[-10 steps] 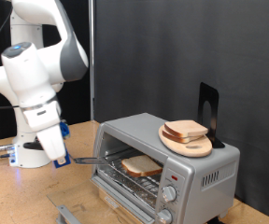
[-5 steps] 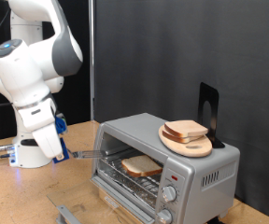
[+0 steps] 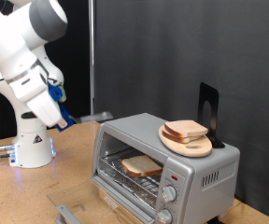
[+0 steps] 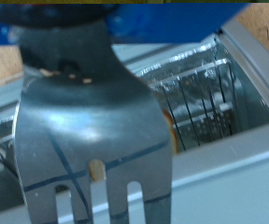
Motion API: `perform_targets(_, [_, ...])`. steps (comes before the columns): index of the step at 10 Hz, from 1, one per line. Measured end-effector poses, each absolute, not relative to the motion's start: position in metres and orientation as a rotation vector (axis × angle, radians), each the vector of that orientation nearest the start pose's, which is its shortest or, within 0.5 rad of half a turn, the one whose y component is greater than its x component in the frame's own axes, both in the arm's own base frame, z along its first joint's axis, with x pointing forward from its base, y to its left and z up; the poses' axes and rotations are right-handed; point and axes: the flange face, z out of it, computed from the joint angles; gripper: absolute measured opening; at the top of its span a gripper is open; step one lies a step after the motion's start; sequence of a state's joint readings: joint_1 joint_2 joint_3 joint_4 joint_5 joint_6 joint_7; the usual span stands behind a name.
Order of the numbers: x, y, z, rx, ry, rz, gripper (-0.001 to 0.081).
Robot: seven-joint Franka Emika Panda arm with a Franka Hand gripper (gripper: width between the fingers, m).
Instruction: Make a piece of toast with the oven
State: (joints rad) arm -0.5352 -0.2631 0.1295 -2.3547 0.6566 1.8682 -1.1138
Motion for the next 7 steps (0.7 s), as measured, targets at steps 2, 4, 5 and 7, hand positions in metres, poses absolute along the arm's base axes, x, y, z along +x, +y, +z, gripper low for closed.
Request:
perform_targets(2, [0.420,-0.121,0.441,-2.497,-0.580,-0.318,0.0269])
perform_targets(4, [0.416,-0.115,0.448,-2.505,-0.592,-0.326,0.0269])
perform_targets(5, [0.416,-0.116,0.447,-2.504,-0.591,-0.323,0.0269])
perform_targets(7, [0.417,-0.116,0.444,-2.501,-0.587,-0.316,0.0269])
